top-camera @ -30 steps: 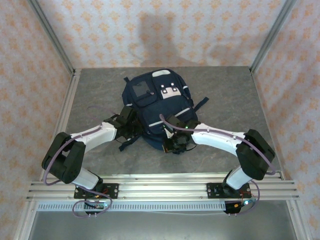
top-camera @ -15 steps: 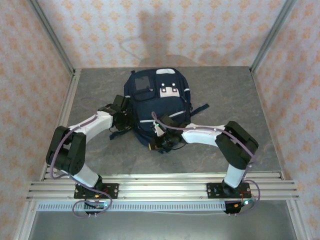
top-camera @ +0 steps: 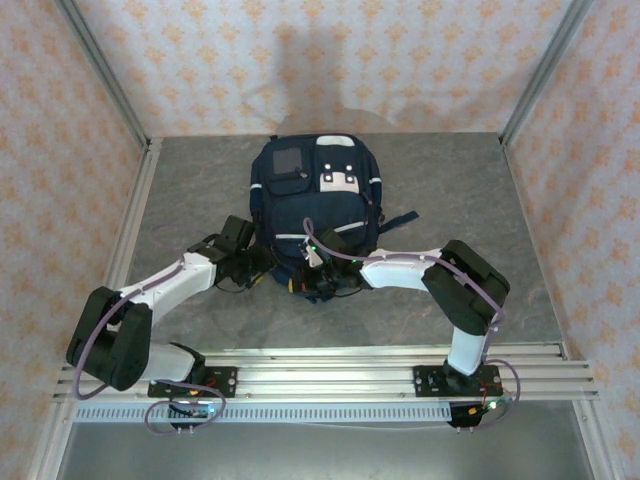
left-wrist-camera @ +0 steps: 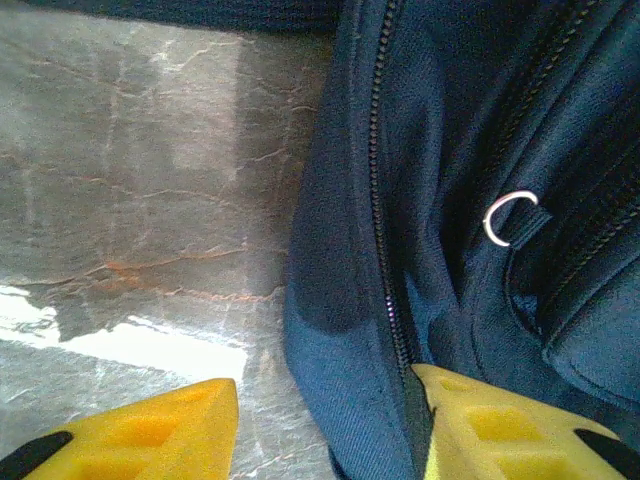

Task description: Pack the student bag

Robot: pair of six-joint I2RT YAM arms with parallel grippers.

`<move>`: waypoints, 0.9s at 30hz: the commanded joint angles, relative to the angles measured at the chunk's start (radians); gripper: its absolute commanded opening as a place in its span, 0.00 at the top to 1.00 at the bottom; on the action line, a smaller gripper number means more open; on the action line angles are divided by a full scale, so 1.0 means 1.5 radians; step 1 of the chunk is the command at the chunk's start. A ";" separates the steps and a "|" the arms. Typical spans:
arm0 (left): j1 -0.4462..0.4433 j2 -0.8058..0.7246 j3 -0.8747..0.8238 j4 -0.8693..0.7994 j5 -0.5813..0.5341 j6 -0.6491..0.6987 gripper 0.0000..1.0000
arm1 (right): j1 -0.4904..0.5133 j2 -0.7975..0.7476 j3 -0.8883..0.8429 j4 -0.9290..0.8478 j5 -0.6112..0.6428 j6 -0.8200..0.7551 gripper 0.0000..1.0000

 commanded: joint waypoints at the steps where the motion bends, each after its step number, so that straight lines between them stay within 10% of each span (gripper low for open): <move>1: -0.008 0.031 0.012 0.033 -0.019 -0.005 0.52 | -0.006 0.009 -0.020 0.006 0.048 0.024 1.00; 13: -0.003 0.122 0.045 0.021 -0.042 0.048 0.97 | -0.005 -0.005 0.031 -0.190 0.104 -0.058 1.00; 27: 0.021 0.090 0.060 -0.043 -0.061 0.117 1.00 | -0.005 -0.078 0.030 -0.343 0.155 -0.141 1.00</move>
